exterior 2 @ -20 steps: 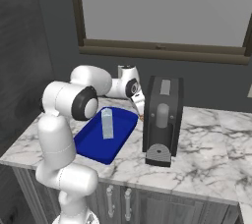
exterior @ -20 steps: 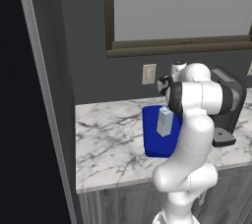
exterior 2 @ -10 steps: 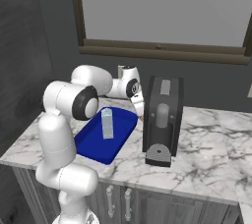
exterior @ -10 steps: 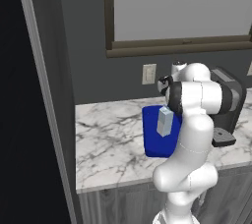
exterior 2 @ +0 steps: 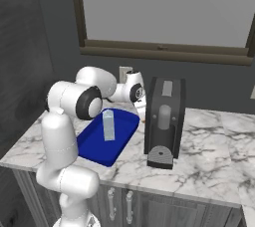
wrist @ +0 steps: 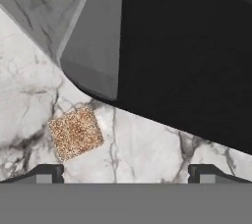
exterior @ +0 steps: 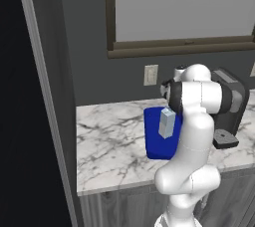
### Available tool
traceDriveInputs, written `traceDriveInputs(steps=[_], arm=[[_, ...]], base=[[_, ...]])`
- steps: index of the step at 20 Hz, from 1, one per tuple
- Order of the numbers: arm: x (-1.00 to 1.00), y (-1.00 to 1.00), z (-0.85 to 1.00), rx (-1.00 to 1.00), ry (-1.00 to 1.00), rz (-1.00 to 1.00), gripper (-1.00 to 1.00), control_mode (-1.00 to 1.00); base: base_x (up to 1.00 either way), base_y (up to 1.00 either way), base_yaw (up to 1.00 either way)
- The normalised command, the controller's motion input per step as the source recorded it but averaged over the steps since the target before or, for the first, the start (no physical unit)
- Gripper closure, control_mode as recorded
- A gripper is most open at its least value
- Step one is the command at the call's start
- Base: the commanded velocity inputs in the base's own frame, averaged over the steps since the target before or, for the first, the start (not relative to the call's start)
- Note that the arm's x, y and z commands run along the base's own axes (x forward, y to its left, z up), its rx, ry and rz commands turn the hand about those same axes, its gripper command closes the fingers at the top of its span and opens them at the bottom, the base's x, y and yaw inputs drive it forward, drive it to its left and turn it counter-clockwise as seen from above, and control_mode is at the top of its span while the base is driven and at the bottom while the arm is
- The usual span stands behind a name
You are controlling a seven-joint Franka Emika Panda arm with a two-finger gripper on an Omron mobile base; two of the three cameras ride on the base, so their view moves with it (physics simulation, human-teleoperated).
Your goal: Take out the milk from the fridge and place it on the tray on the counter. Then take the sugar cube near the tray and place it in the tray.
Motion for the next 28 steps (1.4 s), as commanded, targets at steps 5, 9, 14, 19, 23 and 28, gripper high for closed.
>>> traceDriveInputs(steps=[5,9,14,19,23,28], arm=[[0.12,-0.14,-0.09,0.00,-0.01,0.00,-1.00,-1.00],[0.23,0.00,-0.11,0.00,-0.01,0.00,-1.00,-1.00],[0.13,-0.03,-0.12,0.00,-0.01,0.00,-1.00,-1.00],[0.07,-0.02,-0.21,0.00,0.00,0.00,-1.00,-1.00],[0.09,-0.04,-0.17,0.00,0.00,0.00,-1.00,-1.00],[0.17,-0.17,-0.08,0.00,-0.02,0.00,-1.00,-1.00]], base=[[0.00,0.00,0.00],[0.00,0.00,0.00],[0.00,0.00,0.00],[0.00,0.00,0.00],[0.00,0.00,0.00],[0.00,0.00,0.00]])
